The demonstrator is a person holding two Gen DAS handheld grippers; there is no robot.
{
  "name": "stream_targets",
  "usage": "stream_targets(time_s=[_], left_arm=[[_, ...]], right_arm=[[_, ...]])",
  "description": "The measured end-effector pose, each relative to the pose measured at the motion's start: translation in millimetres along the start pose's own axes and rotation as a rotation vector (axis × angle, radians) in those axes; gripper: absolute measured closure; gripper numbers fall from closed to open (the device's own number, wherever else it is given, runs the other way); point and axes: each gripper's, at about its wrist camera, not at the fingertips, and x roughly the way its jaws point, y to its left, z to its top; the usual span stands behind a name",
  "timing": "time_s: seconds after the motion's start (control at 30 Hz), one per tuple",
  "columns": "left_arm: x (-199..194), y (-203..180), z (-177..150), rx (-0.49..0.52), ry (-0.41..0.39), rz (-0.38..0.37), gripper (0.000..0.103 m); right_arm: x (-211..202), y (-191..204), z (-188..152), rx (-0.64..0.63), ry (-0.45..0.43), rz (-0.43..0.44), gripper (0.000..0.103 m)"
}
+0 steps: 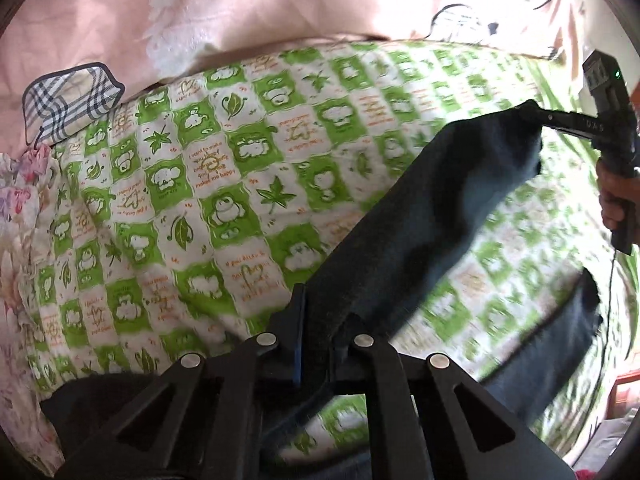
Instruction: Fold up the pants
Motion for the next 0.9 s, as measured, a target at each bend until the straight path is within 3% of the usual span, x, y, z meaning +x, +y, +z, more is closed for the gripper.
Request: stream_targets(time_s=[0.2,0.57,0.9], left_arm=[[-36,-30,-42,-0.007,-0.020,-0.063,0.097],[-58,-67,-112,-0.025,0.012,-0.106,0.097],[-65,-86,-157,0.018,0.027,-0.098,0.097]], right_arm=[[-45,-2,-42,-0.023,-0.001,0.014,0.095],[-81,24,-116,-0.103,0.062,-0.002,0.095],[-91,48,-172,-0.287,0.175,-0.129,0.095]])
